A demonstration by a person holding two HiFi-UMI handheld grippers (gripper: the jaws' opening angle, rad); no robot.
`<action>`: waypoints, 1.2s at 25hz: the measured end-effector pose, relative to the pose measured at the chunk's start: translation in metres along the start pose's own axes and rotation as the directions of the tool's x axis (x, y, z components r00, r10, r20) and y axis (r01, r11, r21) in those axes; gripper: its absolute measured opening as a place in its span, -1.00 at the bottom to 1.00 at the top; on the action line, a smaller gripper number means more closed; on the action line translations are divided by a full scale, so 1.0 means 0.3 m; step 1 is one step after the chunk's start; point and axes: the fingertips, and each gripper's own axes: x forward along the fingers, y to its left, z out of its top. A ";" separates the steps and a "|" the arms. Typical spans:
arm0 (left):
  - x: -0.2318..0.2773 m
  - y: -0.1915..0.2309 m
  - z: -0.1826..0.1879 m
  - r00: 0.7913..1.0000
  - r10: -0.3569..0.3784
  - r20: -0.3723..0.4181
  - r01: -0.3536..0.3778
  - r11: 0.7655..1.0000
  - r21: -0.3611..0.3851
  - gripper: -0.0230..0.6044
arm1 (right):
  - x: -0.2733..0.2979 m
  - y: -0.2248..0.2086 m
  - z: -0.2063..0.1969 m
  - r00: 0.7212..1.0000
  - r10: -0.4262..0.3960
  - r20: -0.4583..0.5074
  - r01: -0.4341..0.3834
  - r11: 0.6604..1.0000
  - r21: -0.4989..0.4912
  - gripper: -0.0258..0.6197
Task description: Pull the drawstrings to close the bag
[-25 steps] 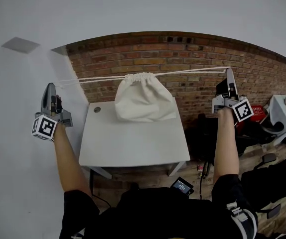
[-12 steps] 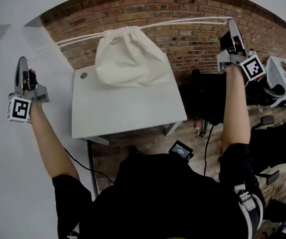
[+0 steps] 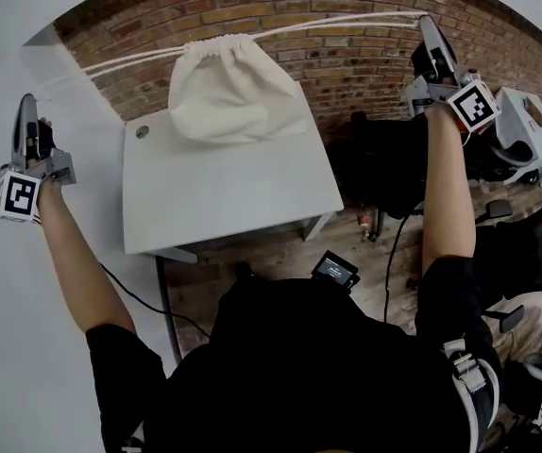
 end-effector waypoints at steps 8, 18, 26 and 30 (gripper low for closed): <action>0.010 -0.034 -0.028 0.998 -0.041 -0.056 0.041 0.999 -0.012 -0.86 | -0.018 0.011 -0.027 0.995 0.027 -0.095 -0.036 0.995 -0.096 -0.88; 0.014 -0.072 -0.007 0.984 -0.089 -0.155 0.100 0.993 0.062 -0.86 | -0.003 0.023 -0.084 0.975 0.032 -0.220 -0.072 0.982 -0.177 -0.88; -0.014 -0.076 -0.006 0.979 -0.089 -0.183 0.103 0.992 0.069 -0.86 | -0.004 0.016 -0.096 0.971 0.011 -0.238 -0.058 0.980 -0.191 -0.88; -0.037 -0.078 0.001 0.980 -0.082 -0.182 0.096 0.993 0.071 -0.86 | -0.015 0.004 -0.086 0.975 0.002 -0.222 -0.043 0.982 -0.182 -0.88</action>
